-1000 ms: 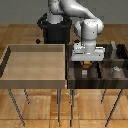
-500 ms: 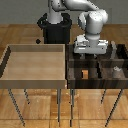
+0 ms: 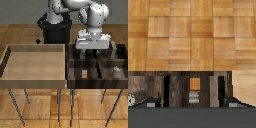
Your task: Place the loaf of bread into the appropriate compartment.
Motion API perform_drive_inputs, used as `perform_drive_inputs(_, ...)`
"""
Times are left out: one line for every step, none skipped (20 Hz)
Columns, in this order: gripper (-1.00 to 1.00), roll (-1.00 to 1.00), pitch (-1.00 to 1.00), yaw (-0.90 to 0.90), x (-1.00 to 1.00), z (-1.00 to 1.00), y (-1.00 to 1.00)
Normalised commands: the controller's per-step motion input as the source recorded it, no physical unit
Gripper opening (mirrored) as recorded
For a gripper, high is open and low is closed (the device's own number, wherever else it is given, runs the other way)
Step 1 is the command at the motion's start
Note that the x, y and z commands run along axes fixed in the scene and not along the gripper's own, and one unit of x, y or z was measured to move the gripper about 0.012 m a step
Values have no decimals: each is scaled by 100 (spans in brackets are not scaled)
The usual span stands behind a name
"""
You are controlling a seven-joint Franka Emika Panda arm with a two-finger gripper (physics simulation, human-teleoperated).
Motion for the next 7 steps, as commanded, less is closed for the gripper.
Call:
perform_drive_inputs(100, 0, 0, 0, 0, 0, 0)
perform_drive_inputs(100, 0, 0, 0, 0, 0, 0)
perform_drive_inputs(100, 0, 0, 0, 0, 0, 0)
perform_drive_inputs(100, 0, 0, 0, 0, 0, 0)
perform_drive_inputs(100, 0, 0, 0, 0, 0, 0)
perform_drive_inputs(100, 0, 0, 0, 0, 0, 0)
perform_drive_inputs(100, 0, 0, 0, 0, 0, 0)
